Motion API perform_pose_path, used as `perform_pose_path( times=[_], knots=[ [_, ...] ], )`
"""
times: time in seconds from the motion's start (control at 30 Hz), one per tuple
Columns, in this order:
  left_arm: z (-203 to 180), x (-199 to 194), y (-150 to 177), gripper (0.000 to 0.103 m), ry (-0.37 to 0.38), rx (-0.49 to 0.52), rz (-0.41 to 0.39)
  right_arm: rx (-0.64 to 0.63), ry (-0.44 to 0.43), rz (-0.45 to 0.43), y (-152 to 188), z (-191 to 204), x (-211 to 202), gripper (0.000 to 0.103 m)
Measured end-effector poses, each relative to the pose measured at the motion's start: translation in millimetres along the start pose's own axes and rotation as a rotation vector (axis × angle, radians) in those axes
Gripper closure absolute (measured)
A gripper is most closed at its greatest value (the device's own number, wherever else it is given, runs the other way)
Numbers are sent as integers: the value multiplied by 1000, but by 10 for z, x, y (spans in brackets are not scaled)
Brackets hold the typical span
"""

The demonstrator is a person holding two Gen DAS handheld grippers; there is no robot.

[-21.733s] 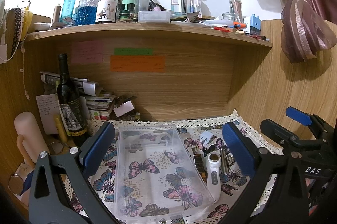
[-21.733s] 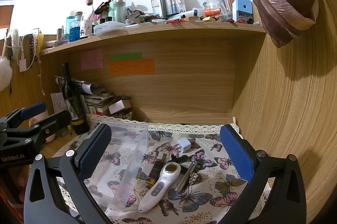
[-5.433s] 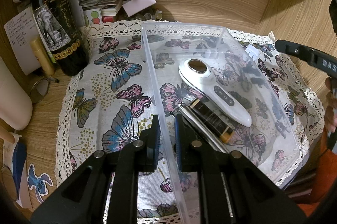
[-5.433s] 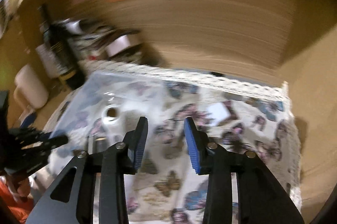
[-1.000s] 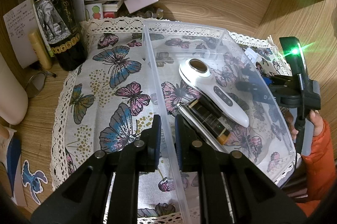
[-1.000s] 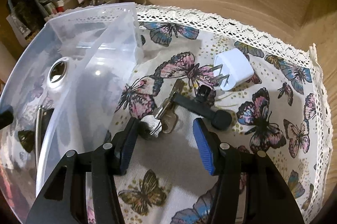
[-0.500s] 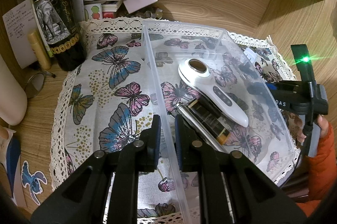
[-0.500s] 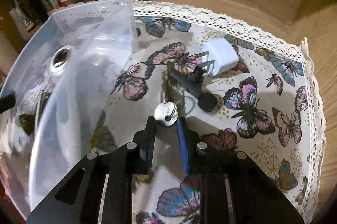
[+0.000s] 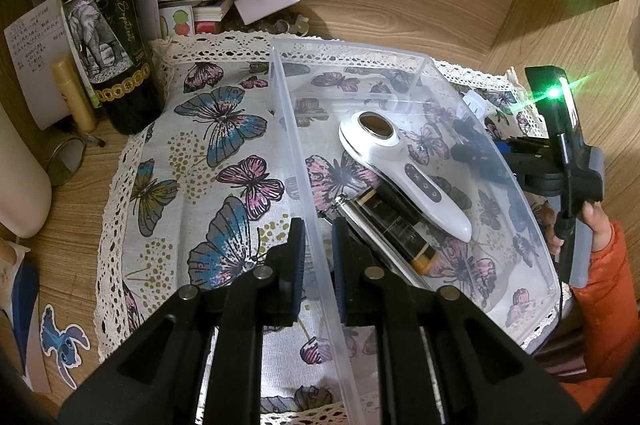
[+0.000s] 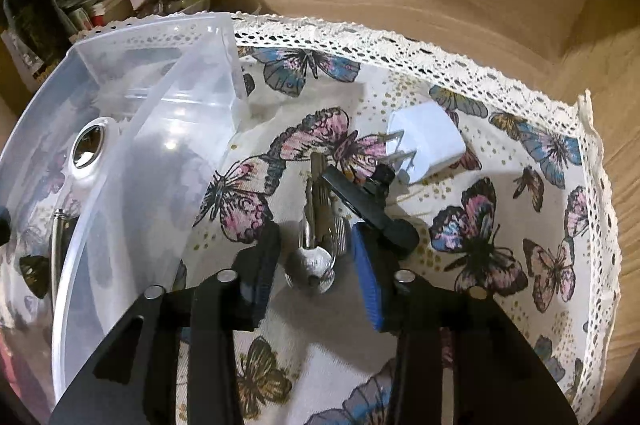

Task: Organize rigid objects
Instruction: 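Grasp the silver keys on the ring with the right tool and lift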

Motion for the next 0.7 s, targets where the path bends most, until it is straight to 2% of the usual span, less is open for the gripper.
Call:
perform_pose_path(
  times=[0.3, 0.53, 0.7],
  knots=[
    [7, 1, -3, 91, 0, 1, 1, 16, 4, -40, 132, 86, -238, 81],
    [15, 1, -6, 91, 3, 0, 0, 12, 25, -165, 67, 74, -796, 81],
    [21, -3, -11, 91, 11, -5, 2, 7, 28, -241, -139, 165, -1086, 81]
  ],
)
Point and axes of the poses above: each gripper's, at about its wrist camera, not at the fingertips, and x roughly the way its jaws point, z to its left, y to its underside, the point moved 10 cm from there along x, roughly the way its jaws point, and after that the axes turned 6 degrees about -x, right-handed, at the moved point
